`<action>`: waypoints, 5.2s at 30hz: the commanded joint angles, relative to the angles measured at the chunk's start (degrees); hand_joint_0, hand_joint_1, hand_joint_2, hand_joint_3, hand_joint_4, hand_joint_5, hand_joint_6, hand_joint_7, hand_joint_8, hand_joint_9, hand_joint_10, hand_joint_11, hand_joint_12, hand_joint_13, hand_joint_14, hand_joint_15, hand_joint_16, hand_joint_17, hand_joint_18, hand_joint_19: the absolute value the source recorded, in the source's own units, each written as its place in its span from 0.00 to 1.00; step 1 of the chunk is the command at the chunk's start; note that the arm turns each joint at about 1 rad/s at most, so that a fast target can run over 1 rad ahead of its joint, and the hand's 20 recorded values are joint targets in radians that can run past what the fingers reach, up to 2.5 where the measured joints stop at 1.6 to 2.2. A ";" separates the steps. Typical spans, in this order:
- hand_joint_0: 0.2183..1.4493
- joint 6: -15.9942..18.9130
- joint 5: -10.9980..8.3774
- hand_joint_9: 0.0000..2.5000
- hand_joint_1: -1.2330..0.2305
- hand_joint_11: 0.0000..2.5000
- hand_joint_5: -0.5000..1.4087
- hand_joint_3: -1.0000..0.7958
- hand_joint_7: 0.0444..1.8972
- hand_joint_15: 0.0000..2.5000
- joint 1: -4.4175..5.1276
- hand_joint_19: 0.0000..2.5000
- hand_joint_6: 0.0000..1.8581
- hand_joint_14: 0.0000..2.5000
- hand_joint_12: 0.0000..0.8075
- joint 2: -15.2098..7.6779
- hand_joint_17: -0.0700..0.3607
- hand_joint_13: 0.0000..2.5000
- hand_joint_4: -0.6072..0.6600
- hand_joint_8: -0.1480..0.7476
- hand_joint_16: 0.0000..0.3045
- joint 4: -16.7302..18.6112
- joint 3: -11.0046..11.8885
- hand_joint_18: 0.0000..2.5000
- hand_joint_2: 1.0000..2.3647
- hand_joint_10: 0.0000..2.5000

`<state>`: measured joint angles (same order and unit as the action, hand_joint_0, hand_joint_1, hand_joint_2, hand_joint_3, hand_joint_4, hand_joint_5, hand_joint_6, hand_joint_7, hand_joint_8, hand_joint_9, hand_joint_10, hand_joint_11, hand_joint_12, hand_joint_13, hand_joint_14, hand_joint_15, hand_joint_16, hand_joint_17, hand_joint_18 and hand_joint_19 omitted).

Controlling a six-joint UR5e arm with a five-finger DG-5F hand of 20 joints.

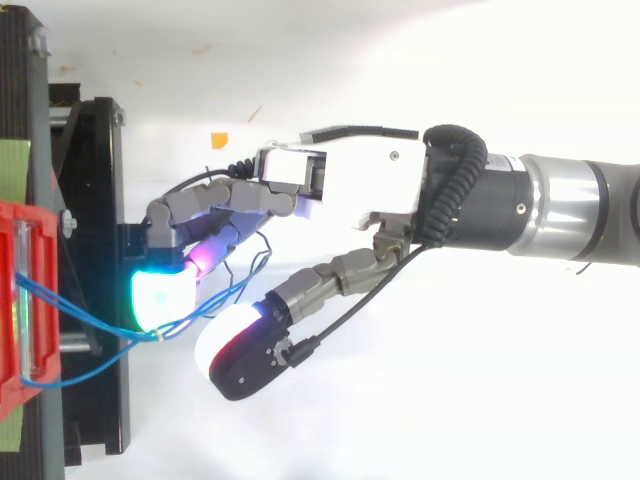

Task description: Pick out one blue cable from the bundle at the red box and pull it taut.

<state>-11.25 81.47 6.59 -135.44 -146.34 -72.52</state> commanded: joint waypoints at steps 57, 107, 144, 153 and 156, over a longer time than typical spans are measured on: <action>0.23 4.66 4.84 0.42 0.44 0.20 0.19 0.28 0.41 0.16 -1.23 0.22 0.46 0.01 0.45 0.00 0.41 0.31 0.60 0.51 0.16 1.76 0.98 0.24 0.00 0.01; 0.28 17.67 5.45 0.51 0.40 0.22 0.21 0.40 0.48 0.19 -1.67 0.25 0.49 0.01 0.48 0.00 0.44 0.38 0.56 0.52 0.17 0.97 1.95 0.31 0.01 0.01; 0.19 21.36 5.54 0.51 0.43 0.22 0.22 0.28 0.48 0.20 -1.76 0.24 0.45 0.01 0.49 0.00 0.45 0.39 0.58 0.53 0.18 0.09 1.95 0.33 0.00 0.01; 0.18 21.36 5.63 0.51 0.35 0.22 0.22 0.28 0.47 0.20 -1.76 0.24 0.45 0.01 0.48 0.00 0.45 0.40 0.57 0.51 0.18 0.00 1.95 0.33 0.00 0.01; 0.24 21.36 5.54 0.51 0.33 0.23 0.21 0.28 0.48 0.20 -1.76 0.25 0.45 0.01 0.45 0.00 0.42 0.39 0.56 0.49 0.16 0.00 1.95 0.32 0.00 0.01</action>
<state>10.11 87.07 4.81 -135.43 -146.33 -70.59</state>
